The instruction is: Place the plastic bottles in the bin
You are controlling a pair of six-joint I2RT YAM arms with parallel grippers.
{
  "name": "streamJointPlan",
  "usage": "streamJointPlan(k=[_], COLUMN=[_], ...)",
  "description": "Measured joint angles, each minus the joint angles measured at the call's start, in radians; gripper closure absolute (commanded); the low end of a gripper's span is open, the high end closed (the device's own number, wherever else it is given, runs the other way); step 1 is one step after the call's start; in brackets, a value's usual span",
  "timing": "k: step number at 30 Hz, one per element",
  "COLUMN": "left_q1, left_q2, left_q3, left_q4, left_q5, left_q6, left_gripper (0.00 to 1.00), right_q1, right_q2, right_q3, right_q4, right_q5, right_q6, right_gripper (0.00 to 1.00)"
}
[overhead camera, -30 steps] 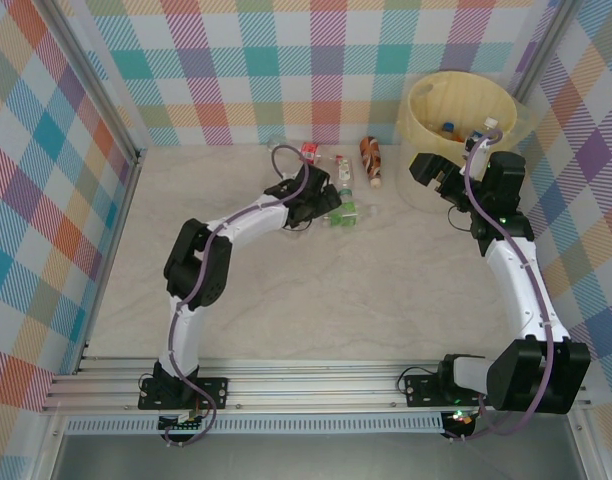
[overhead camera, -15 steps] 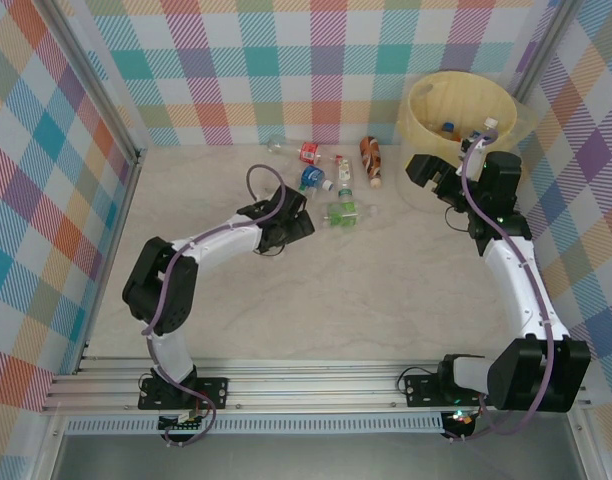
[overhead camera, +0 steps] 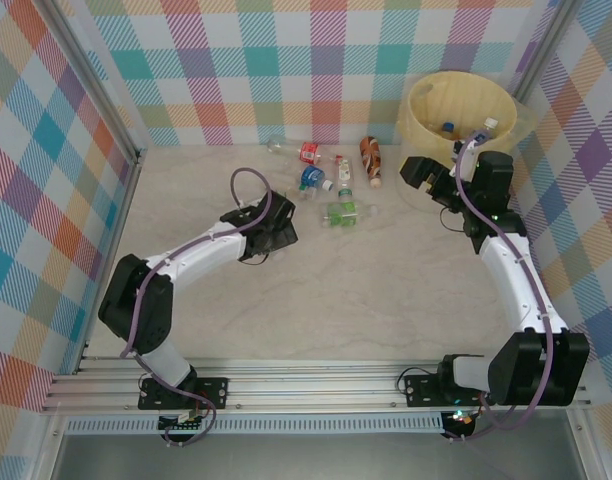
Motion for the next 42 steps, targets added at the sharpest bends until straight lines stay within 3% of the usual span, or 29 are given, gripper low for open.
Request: streamJointPlan(k=[17,31,42], left_q1=[0.000,0.000,0.004], left_q2=[0.239,0.304,0.322], left_q3=[0.177,0.190,0.175], left_q4=[-0.052,-0.069,-0.003], left_q5=[-0.047,-0.072,-0.066], left_q6=[-0.063,-0.105,-0.090], left_gripper=[0.00,0.00,0.10], right_q1=[0.031,0.042,0.045], right_q2=[0.018,0.018,0.018], right_q3=[0.046,0.046,0.048], right_q4=[-0.027,-0.066,-0.079], right_q5=[0.026,0.052,0.064], right_q6=[-0.023,-0.060,-0.064], right_gripper=[0.00,0.00,0.00])
